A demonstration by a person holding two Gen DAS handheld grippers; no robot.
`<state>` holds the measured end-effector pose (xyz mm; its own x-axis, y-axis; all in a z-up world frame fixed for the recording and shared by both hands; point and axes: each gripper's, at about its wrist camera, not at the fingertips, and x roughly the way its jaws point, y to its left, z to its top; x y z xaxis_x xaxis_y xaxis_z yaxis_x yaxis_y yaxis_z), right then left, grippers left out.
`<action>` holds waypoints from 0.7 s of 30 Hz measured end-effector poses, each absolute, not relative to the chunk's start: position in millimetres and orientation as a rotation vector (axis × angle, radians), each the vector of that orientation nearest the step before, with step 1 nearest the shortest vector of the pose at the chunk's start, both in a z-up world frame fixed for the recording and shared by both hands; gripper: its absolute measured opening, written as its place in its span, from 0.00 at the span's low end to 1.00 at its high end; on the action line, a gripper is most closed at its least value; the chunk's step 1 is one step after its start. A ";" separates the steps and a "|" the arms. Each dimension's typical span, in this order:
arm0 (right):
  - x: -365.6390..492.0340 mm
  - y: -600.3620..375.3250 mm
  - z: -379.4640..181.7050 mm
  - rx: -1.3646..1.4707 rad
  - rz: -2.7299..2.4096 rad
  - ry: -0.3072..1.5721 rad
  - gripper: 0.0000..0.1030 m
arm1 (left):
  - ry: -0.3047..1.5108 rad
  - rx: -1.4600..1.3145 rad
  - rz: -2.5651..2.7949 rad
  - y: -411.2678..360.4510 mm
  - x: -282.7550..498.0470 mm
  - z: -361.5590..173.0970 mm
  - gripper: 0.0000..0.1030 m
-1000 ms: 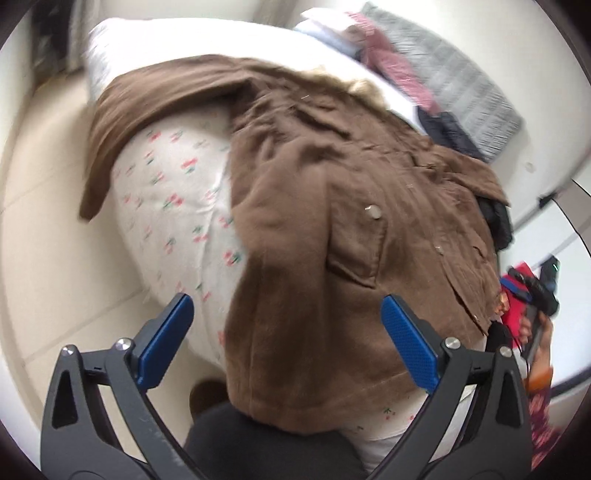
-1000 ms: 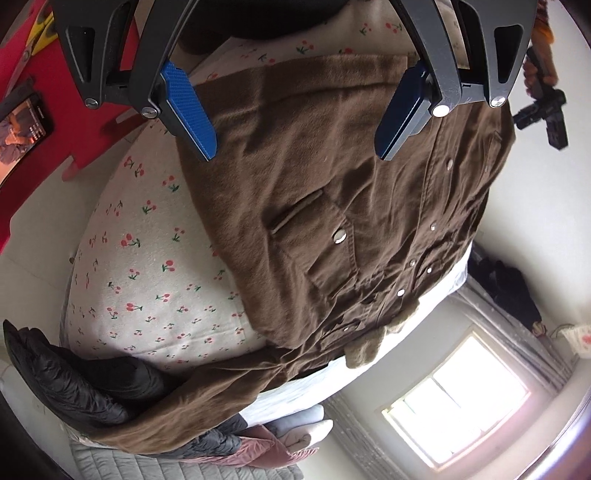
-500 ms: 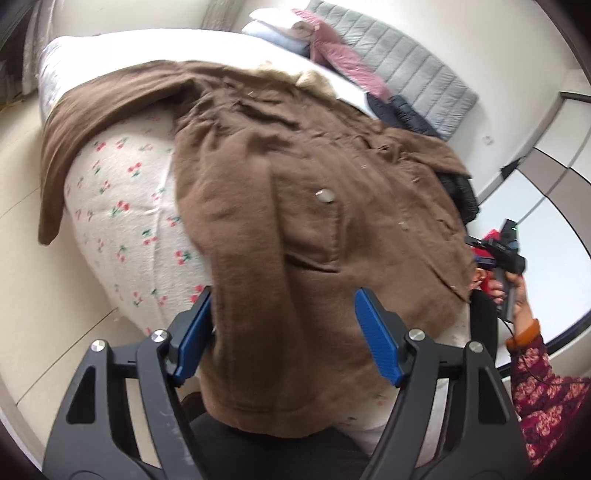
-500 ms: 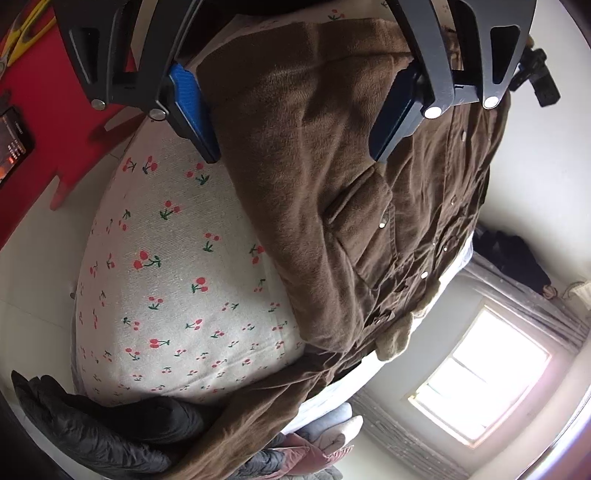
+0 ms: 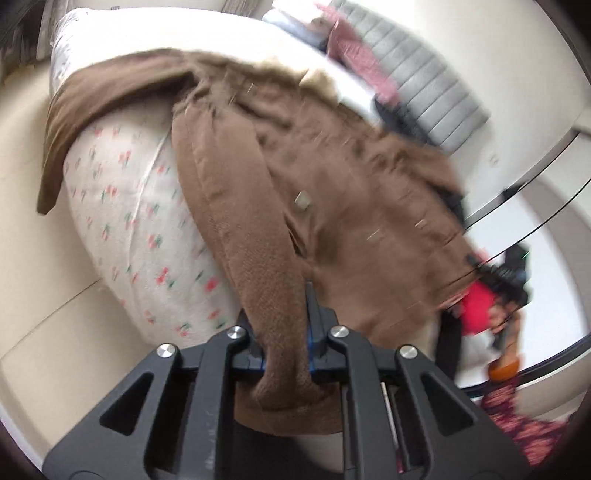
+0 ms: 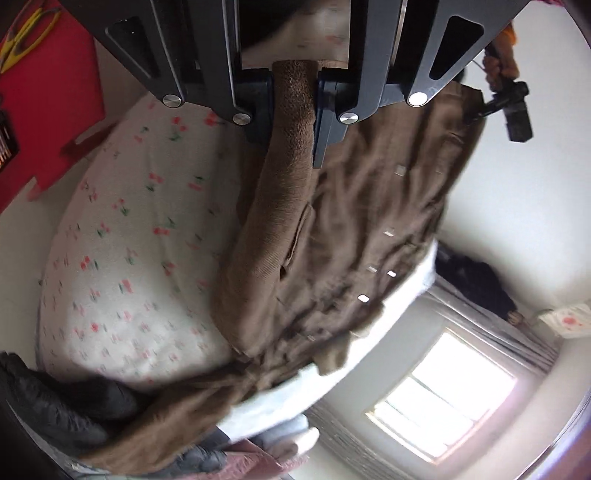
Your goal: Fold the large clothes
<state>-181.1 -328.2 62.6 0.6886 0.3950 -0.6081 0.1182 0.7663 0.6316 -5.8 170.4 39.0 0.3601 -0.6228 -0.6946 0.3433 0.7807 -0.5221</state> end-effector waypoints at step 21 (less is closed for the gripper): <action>-194.7 -361.3 55.1 0.381 -0.257 1.113 0.28 | 1.034 0.183 -0.410 173.5 -17.6 48.1 0.69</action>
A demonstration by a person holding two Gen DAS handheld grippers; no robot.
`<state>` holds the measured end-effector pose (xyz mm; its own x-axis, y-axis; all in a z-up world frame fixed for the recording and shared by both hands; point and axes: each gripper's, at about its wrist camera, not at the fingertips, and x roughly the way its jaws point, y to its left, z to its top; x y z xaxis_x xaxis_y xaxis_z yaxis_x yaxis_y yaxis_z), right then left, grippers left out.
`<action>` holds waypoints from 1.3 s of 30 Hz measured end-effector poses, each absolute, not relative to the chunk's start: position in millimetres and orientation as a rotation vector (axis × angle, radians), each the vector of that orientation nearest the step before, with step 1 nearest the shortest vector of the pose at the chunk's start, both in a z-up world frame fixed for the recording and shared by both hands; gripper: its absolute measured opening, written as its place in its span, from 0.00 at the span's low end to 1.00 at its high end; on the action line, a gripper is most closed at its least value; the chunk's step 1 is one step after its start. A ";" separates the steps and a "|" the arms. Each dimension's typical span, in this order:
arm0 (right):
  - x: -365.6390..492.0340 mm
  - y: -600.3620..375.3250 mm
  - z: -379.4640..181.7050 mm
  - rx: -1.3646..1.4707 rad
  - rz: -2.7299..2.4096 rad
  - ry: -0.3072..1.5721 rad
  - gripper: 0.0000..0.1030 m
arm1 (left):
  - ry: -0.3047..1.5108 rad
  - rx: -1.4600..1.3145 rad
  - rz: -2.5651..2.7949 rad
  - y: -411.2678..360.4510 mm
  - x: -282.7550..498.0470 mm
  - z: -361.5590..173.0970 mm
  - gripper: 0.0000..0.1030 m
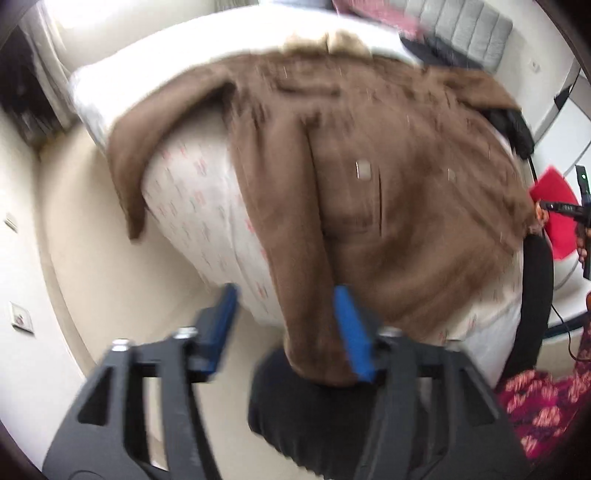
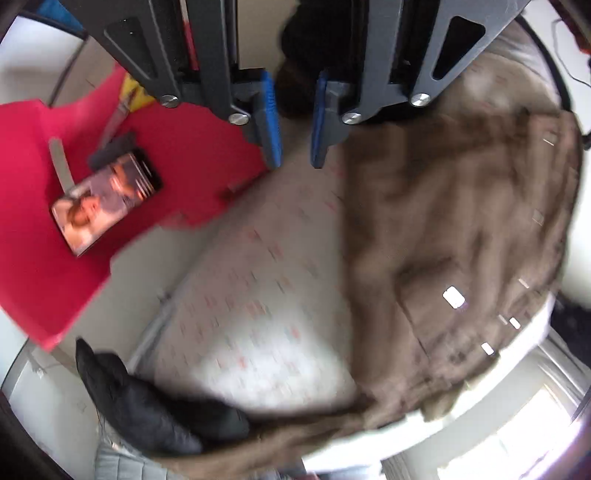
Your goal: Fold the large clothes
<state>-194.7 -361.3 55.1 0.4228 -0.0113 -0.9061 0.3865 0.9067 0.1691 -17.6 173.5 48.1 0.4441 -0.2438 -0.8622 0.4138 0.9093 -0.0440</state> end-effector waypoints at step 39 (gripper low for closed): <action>-70.2 -164.2 39.1 0.129 0.057 1.082 0.79 | 0.950 0.031 -0.340 186.6 44.4 25.8 0.93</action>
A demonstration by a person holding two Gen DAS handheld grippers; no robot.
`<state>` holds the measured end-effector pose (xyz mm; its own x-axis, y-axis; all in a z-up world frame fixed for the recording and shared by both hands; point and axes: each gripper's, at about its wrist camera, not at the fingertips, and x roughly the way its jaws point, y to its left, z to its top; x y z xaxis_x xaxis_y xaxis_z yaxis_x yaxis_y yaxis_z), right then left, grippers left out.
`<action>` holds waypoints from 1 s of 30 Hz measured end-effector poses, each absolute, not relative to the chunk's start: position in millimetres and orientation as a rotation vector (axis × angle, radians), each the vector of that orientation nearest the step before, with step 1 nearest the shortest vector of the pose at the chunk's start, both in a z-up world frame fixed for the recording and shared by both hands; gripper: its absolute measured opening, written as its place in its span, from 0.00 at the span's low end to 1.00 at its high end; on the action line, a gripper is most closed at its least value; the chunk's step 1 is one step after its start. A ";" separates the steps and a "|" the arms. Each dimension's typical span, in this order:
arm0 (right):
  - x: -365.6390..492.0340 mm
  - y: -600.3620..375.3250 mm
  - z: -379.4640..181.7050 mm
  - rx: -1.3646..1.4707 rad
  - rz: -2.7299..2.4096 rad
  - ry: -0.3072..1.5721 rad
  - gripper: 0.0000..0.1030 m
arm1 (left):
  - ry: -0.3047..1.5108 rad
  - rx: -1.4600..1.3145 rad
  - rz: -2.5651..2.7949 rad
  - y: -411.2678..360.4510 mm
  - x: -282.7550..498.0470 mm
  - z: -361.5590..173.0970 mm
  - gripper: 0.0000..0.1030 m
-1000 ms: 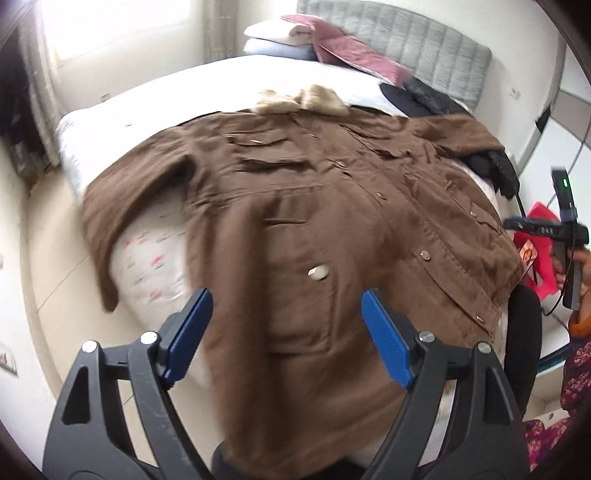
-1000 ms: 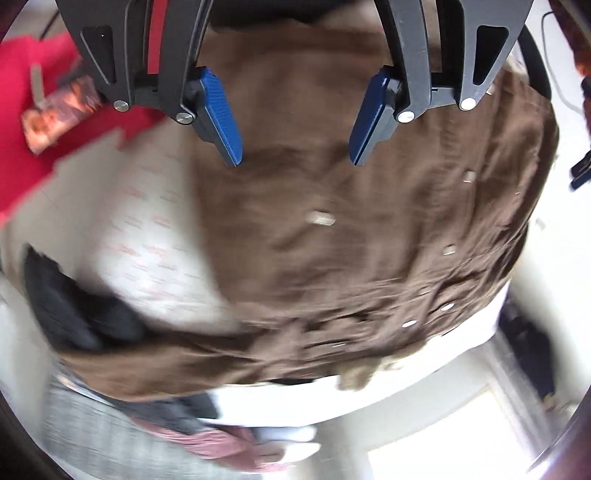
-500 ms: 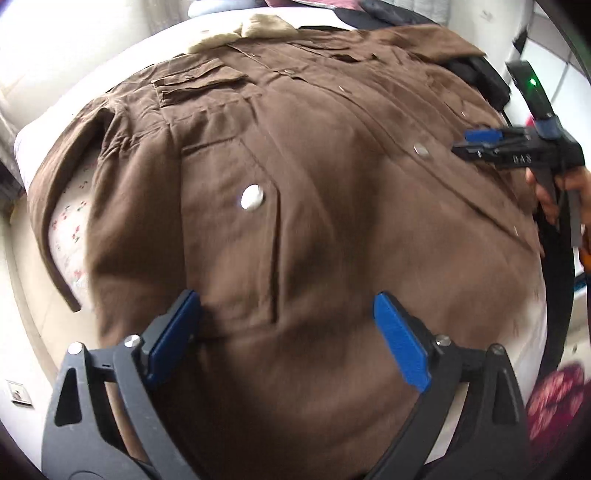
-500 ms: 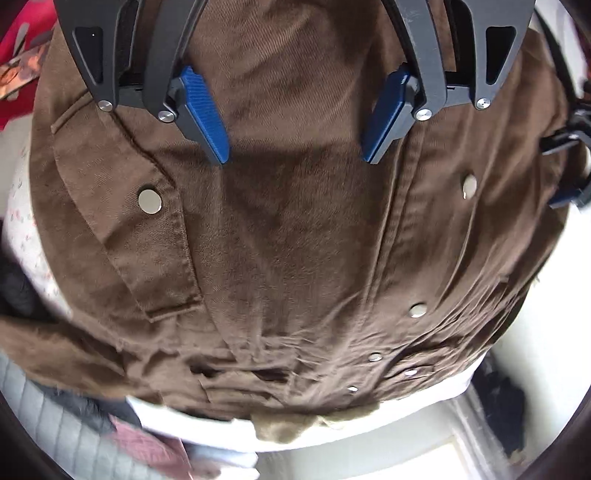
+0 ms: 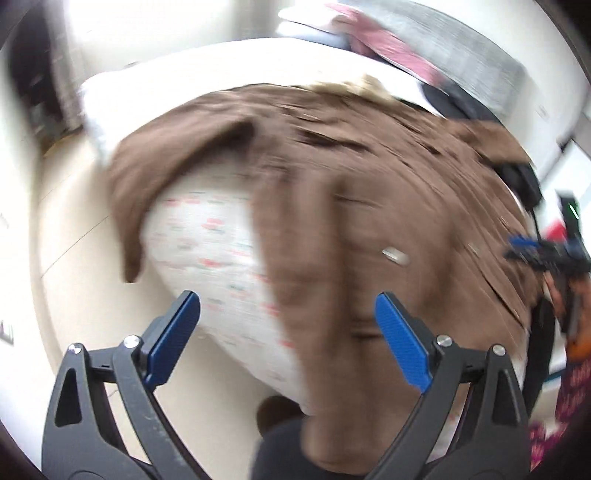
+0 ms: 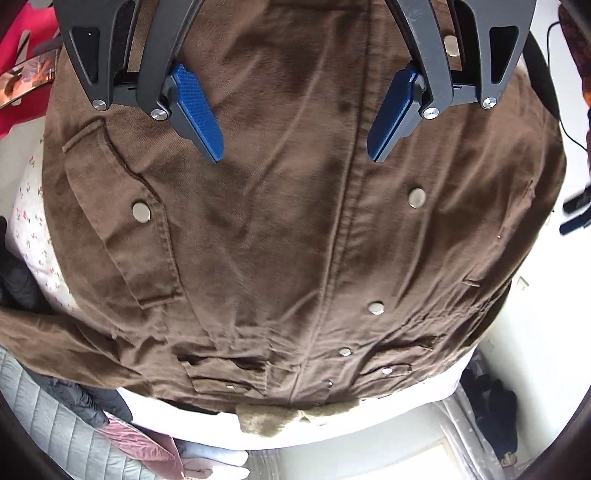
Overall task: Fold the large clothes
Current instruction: 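Grasp the coat sleeve with the left gripper and pull it outward from the body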
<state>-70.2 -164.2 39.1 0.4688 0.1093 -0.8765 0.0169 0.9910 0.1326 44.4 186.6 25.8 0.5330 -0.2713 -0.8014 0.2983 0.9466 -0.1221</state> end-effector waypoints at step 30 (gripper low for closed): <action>-30.5 -156.7 33.5 0.112 0.019 1.139 0.79 | 0.688 -1.520 0.026 372.7 166.8 -183.8 0.45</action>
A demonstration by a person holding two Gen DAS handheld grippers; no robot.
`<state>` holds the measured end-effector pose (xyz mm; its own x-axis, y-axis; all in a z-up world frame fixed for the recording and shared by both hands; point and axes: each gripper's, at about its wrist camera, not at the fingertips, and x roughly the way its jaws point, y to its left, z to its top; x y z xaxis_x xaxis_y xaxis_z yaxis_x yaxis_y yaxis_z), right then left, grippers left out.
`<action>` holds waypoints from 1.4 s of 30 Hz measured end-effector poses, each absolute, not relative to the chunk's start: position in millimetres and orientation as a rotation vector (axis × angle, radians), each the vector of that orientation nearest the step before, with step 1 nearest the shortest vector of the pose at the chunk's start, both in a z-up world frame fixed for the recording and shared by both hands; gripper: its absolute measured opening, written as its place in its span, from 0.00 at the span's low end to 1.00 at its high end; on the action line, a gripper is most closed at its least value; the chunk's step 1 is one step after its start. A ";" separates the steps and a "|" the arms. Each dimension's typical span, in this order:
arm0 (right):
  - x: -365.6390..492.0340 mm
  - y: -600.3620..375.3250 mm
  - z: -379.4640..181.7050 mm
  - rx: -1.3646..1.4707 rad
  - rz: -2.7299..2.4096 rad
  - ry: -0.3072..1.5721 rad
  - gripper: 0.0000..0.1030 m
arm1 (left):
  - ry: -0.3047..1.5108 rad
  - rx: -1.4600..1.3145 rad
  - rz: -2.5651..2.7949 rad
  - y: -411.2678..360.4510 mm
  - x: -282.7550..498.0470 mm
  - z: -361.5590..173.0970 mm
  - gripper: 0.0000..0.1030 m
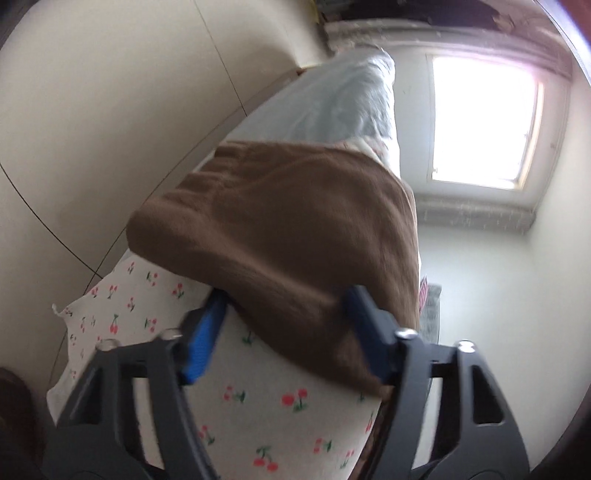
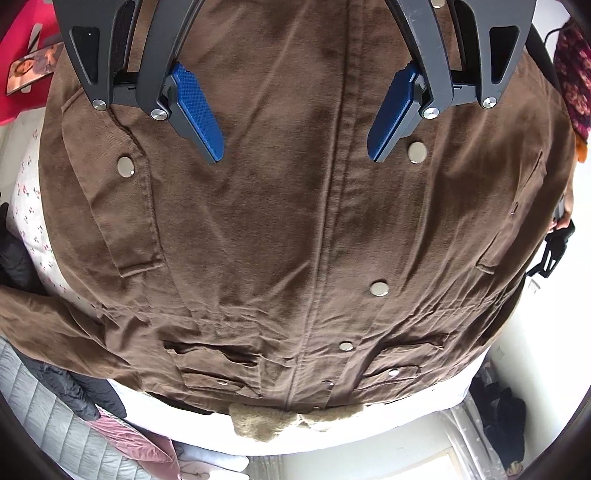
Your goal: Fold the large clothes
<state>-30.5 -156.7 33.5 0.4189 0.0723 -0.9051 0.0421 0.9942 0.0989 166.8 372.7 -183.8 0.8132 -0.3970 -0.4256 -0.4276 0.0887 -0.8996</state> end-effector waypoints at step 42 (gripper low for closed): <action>86.8 -236.6 64.7 0.389 0.129 0.951 0.79 | 0.836 -0.030 -0.812 -25.3 206.5 107.9 0.22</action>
<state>86.8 -236.6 64.7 0.5793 0.2760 -0.7670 0.0620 0.9233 0.3790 206.5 -25.3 107.9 0.3946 -0.6513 -0.6481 0.6287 0.7058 -0.3265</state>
